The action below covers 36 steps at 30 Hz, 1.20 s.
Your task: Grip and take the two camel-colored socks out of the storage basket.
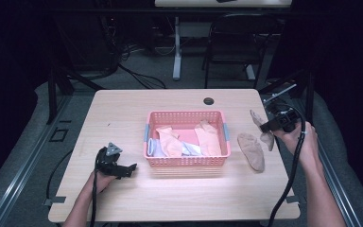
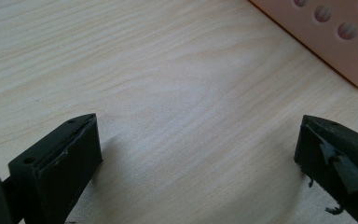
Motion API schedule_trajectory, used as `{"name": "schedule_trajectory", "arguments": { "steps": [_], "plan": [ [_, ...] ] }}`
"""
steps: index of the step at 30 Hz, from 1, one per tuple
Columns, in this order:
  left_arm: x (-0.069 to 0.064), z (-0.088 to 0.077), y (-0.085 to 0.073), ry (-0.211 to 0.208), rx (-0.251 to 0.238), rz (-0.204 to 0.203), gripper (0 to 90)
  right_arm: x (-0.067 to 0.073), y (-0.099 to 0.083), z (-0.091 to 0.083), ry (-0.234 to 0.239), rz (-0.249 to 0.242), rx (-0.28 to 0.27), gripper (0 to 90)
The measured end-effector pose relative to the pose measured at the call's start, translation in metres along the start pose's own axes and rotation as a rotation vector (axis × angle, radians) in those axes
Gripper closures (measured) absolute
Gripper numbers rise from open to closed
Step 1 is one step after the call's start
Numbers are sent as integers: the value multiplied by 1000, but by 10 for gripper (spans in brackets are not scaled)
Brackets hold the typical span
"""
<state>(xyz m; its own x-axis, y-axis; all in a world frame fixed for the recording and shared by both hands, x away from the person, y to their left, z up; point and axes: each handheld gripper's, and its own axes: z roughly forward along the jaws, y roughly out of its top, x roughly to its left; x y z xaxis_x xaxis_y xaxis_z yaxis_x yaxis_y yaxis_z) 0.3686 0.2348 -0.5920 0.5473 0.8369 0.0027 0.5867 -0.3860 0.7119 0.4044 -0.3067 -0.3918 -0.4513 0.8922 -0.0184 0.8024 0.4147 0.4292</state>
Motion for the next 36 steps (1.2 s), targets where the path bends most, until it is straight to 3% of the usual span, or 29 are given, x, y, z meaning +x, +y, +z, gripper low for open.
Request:
{"name": "schedule_trajectory", "arguments": {
  "steps": [6,12,16,24,27,28,29,31,35,36],
  "plan": [
    [0,0,0,0,0,0,2,-16,-11,9,-3,49,17,828],
    [0,0,0,0,0,4,2,-33,-23,36,7,100,72,828],
    [0,0,0,0,0,1,2,-35,-27,51,9,115,99,827],
    [0,0,1,-1,2,6,2,-30,-35,102,24,113,198,817],
    [0,0,1,-1,1,5,2,-31,-36,110,63,111,203,799],
    [0,0,1,0,1,4,2,-30,-37,114,66,119,202,761],
    [0,0,1,-1,0,4,2,-30,-38,121,109,118,218,657],
    [0,0,1,0,0,4,2,-29,-38,122,112,116,208,613],
    [0,0,1,0,0,4,2,-27,-35,111,114,105,171,441],
    [0,0,0,0,0,4,3,-26,-33,103,117,98,142,359]
  ]
}}
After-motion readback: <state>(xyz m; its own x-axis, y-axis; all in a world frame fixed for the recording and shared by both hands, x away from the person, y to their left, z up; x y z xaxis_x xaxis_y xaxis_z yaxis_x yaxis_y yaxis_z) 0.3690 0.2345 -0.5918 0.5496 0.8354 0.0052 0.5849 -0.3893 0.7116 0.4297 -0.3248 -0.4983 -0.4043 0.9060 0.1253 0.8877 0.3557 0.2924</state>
